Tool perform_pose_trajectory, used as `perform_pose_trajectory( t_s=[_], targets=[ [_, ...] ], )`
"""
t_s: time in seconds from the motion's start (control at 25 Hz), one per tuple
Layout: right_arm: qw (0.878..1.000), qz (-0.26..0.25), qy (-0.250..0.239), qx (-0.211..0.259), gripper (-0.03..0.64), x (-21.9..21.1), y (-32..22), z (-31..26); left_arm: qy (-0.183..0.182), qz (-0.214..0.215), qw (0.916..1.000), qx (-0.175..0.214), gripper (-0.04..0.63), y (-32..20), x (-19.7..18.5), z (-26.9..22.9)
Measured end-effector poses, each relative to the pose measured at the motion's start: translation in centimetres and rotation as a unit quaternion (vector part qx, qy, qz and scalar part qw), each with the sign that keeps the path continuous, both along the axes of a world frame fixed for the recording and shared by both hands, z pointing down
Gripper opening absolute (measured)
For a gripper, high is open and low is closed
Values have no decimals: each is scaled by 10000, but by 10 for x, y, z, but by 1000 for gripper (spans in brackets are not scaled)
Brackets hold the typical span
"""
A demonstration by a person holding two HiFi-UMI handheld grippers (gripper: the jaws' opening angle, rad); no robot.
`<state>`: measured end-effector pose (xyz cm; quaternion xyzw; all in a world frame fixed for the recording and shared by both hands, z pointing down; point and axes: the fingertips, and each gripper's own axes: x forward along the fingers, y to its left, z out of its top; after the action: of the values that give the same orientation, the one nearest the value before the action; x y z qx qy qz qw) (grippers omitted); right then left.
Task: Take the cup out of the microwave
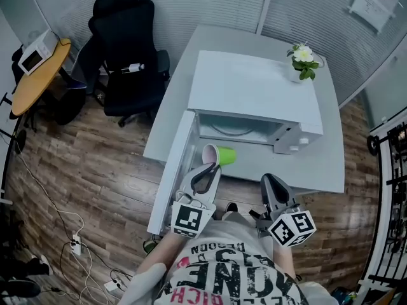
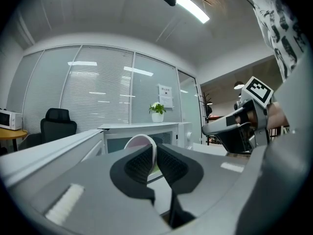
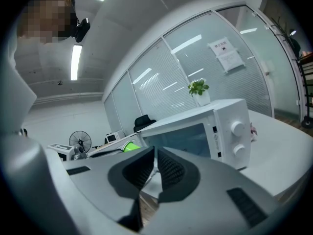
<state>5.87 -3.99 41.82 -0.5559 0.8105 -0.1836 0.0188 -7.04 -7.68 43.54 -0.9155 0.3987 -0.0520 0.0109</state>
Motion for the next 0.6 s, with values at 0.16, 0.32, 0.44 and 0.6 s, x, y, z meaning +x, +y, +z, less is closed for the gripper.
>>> perform_pose_trajectory(
  t_s=[0.16, 0.32, 0.44, 0.6],
  targets=[
    [9999, 11, 63, 81, 28, -6, -3, -6, 42, 29, 10000, 26, 38, 0, -7, -2],
    [9996, 46, 185, 186, 28, -8, -5, -15, 134, 90, 9999, 30, 38, 2, -6, -3],
    [9991, 62, 293, 295, 28, -9, -8, -24, 246, 94, 9997, -9, 38, 0, -5, -5],
    [9986, 134, 318, 392, 28, -8, -16, -33, 413, 88, 9990, -119, 38, -4, -4, -10]
  ],
)
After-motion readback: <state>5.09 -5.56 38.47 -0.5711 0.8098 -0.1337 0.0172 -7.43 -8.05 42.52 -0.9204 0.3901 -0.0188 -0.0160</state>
